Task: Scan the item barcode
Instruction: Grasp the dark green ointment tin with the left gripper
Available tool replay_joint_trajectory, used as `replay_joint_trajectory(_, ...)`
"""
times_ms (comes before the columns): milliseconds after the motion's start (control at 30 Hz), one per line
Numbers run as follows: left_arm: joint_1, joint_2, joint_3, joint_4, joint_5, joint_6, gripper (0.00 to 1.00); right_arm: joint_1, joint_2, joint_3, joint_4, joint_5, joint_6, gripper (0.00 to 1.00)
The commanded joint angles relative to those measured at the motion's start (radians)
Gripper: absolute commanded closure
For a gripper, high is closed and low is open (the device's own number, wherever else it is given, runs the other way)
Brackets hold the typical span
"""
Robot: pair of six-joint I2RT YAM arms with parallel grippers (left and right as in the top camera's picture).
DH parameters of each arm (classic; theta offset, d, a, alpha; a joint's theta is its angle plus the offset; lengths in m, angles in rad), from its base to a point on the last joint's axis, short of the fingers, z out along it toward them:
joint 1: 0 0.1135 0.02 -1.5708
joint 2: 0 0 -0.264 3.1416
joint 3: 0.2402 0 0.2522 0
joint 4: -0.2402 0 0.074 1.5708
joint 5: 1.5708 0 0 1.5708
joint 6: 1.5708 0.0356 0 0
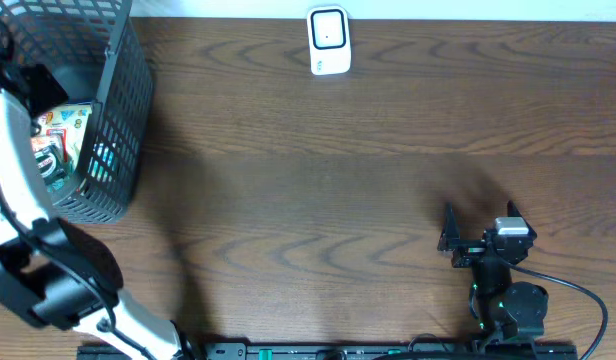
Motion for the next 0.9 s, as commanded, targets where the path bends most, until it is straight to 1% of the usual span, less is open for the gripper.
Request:
replay_joint_trajectory(0, 0.007, 0.053, 0.018, -0.020, -0.079, 0.020, 0.02, -0.008, -0.005, -0.002, -0.004, -0.002, 0.010, 0.01)
replay_joint_trajectory(133, 0.012, 0.117, 0.016, -0.051, -0.081, 0.013, 0.02, -0.008, -0.005, -0.002, -0.004, -0.002, 0.010, 0.01)
replay_joint_trajectory(233, 0.012, 0.133, 0.006, -0.061, -0.081, 0.009, 0.02, -0.008, -0.005, -0.002, -0.004, -0.002, 0.011, 0.01)
replay_joint_trajectory(433, 0.031, 0.138, 0.002, -0.112, -0.082, -0.063, 0.02, -0.008, -0.005, -0.002, -0.004, -0.002, 0.010, 0.01)
replay_joint_trajectory(500, 0.045, 0.139, -0.003, -0.111, -0.077, -0.066, 0.02, -0.008, -0.005, -0.002, -0.004, -0.002, 0.010, 0.01)
replay_joint_trajectory(600, 0.068, 0.140, -0.013, -0.107, -0.041, -0.065, 0.02, -0.008, -0.005, -0.002, -0.004, -0.002, 0.010, 0.01)
replay_joint_trajectory(733, 0.095, 0.141, -0.033, -0.100, 0.067, -0.047, 0.02, -0.008, -0.005, -0.002, -0.004, -0.002, 0.010, 0.01)
replay_joint_trajectory(867, 0.098, 0.142, -0.069, -0.080, 0.080, -0.028, 0.02, -0.008, -0.005, -0.002, -0.004, -0.002, 0.010, 0.01)
